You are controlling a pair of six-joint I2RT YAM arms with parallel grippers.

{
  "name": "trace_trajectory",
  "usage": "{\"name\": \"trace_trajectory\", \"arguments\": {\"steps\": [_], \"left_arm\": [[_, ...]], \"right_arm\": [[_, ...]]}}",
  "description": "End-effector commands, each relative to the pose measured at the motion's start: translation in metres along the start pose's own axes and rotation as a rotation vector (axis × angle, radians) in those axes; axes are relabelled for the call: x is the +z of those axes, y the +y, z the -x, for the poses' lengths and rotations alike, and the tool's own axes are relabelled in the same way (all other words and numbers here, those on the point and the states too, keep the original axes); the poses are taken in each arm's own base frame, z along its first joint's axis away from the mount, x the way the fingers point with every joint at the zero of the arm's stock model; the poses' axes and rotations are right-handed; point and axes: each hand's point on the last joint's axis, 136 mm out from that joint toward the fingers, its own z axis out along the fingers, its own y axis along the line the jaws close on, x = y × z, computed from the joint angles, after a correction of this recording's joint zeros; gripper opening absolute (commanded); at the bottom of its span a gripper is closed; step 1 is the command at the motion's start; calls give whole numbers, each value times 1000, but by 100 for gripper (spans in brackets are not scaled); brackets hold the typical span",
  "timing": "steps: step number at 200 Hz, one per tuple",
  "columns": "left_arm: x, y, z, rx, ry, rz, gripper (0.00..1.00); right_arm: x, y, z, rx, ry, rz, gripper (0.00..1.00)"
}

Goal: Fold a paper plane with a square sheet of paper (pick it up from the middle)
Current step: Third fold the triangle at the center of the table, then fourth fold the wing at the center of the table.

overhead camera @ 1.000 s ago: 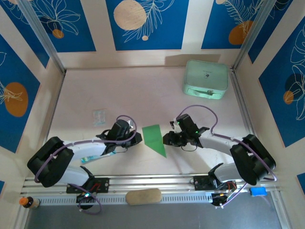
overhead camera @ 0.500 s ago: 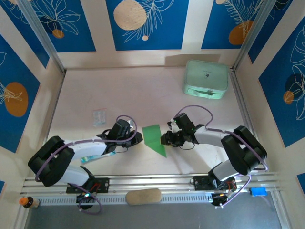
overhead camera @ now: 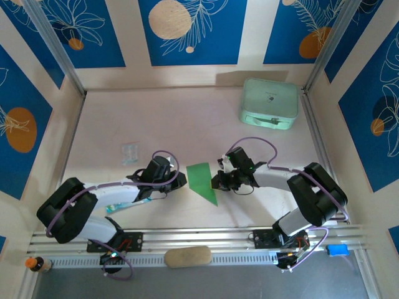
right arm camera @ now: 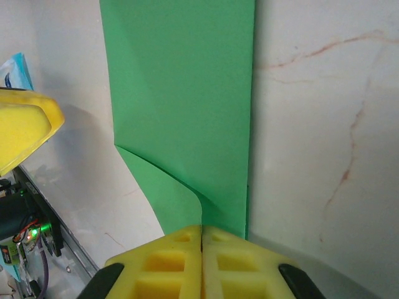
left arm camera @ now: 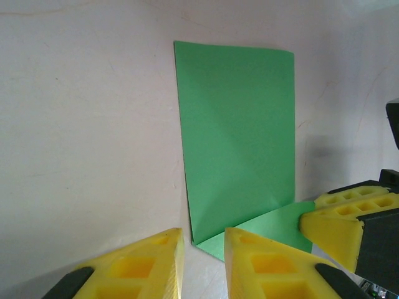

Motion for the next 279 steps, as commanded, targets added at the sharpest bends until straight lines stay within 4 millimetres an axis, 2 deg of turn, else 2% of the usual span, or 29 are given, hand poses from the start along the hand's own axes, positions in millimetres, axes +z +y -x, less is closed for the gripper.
{"name": "trace_trajectory", "arguments": {"steps": [1, 27, 53, 77, 130, 179, 202, 279], "left_arm": [[-2, -5, 2, 7, -7, 2, 24], [0, -9, 3, -6, -4, -19, 30], [1, -16, 5, -26, -10, -63, 43], [4, -22, 6, -37, -2, -93, 49], [7, -25, 7, -48, 8, -106, 49], [4, -21, 6, -55, 1, -96, 51], [3, -20, 6, -53, -5, -91, 55], [14, -36, 11, -42, 22, -136, 56]], "right_arm": [[-8, 6, 0, -24, -15, 18, 5], [-11, 11, -1, -32, -13, 42, 4], [-14, 15, -2, -35, -24, 68, 3], [-17, 19, -3, -39, -24, 103, 3], [-20, 31, -3, -41, -8, 201, 2], [-18, 29, -1, -20, -4, 219, 2], [-21, 29, 0, -13, -11, 234, 1], [-32, 20, 2, 19, -45, 258, 1]]}}
